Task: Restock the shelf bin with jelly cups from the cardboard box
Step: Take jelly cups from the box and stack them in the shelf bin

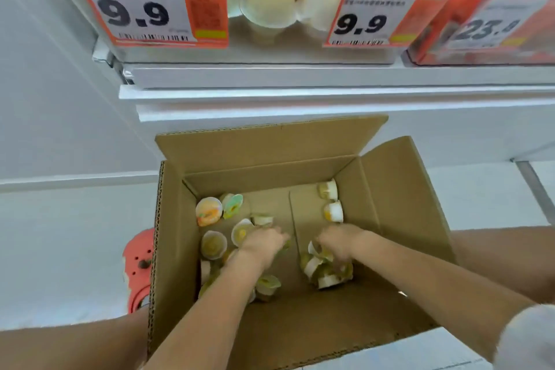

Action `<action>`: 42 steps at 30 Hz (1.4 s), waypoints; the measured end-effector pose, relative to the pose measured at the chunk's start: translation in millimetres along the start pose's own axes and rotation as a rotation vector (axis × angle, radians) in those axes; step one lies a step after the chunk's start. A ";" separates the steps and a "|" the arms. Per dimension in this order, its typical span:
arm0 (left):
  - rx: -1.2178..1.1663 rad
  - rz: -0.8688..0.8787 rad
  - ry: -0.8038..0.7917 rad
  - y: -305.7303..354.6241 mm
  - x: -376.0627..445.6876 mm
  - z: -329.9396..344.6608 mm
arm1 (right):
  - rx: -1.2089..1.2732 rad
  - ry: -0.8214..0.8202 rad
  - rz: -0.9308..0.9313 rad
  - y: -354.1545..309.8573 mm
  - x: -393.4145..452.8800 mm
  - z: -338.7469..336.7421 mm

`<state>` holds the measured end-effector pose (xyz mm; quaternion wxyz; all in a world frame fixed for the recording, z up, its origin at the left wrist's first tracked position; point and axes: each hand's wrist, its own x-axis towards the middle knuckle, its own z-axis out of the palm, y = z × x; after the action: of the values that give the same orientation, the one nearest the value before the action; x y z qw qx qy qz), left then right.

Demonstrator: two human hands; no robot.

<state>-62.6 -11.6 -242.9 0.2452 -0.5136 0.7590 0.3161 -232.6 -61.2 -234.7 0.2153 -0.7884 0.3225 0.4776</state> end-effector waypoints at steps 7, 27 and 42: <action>0.112 0.067 -0.001 2.2 54.3 37.5 | -0.265 -0.042 -0.054 2.8 29.8 24.7; -1.311 0.140 0.228 -28.7 -81.0 -112.2 | 0.328 0.667 -0.207 21.2 -119.7 -123.3; -2.136 0.449 0.365 26.7 -218.2 -210.9 | 1.078 1.121 -0.735 -18.5 -230.8 -183.8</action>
<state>-20.7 -22.4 58.6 -0.5027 -0.3506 0.1963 0.7654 -184.1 -97.4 54.7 0.5103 -0.7522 0.2885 -0.3009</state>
